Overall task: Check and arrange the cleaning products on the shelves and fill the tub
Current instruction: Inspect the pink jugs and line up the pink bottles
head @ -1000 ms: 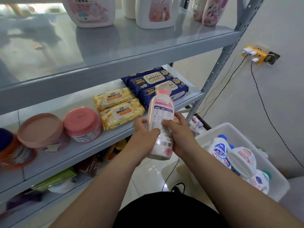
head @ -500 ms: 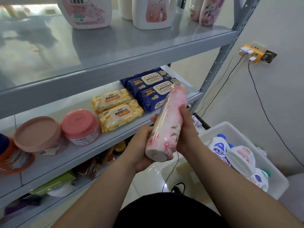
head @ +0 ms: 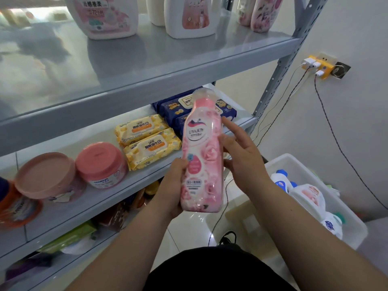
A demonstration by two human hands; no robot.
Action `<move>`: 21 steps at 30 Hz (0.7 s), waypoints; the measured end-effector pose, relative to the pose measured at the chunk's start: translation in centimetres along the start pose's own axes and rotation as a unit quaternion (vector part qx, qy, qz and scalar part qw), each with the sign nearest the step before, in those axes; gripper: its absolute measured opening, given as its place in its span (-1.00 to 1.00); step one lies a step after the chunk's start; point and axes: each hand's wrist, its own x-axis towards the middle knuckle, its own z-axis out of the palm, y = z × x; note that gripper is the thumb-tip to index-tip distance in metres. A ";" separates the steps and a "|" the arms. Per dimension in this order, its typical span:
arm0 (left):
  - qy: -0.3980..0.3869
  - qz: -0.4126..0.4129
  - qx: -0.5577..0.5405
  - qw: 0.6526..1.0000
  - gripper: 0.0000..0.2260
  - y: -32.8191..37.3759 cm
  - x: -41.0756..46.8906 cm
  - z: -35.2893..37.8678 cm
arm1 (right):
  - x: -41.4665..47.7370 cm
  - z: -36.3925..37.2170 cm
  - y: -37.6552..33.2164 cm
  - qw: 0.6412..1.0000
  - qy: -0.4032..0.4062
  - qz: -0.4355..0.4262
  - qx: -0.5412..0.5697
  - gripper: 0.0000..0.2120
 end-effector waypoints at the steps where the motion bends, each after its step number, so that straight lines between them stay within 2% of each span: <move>1: -0.022 -0.001 -0.028 0.999 -0.78 0.0 -0.2 -0.2 | -0.1 -0.2 -0.1 1.000 -0.010 -0.013 -0.009 -0.67; 3: -0.040 0.005 -0.042 0.998 -0.73 0.1 -0.4 -0.2 | -0.2 -0.4 -0.2 0.999 -0.016 -0.036 -0.033 -0.67; 7: -0.013 0.011 -0.012 1.000 -0.66 0.4 -0.1 0.5 | -0.4 -0.7 -0.4 0.995 -0.013 -0.063 -0.070 -0.66; 8: 0.002 0.020 0.014 1.000 -0.65 0.5 0.1 0.8 | -0.3 -0.9 -0.5 0.995 -0.015 -0.065 -0.078 -0.64; 10: 0.023 0.087 0.115 0.989 -0.69 0.7 0.4 1.8 | -0.3 -1.1 -0.6 0.995 -0.034 -0.060 -0.074 -0.54; 12: 0.029 0.179 0.216 0.959 -0.62 1.1 0.7 2.9 | 0.1 -1.0 -0.8 0.997 -0.040 -0.043 -0.042 -0.55; 15: 0.022 0.253 0.326 0.911 -0.43 2.2 1.2 4.8 | 1.3 -1.1 -2.2 0.995 -0.012 0.005 0.101 -0.50; 18: 0.029 0.293 0.427 0.855 -0.36 3.7 1.6 7.3 | 3.4 -2.6 -3.6 0.975 -0.024 0.044 0.215 -0.45; 21: 0.022 0.305 0.483 0.821 -0.24 5.3 2.7 9.8 | 5.7 -3.5 -5.2 0.964 -0.005 0.053 0.261 -0.25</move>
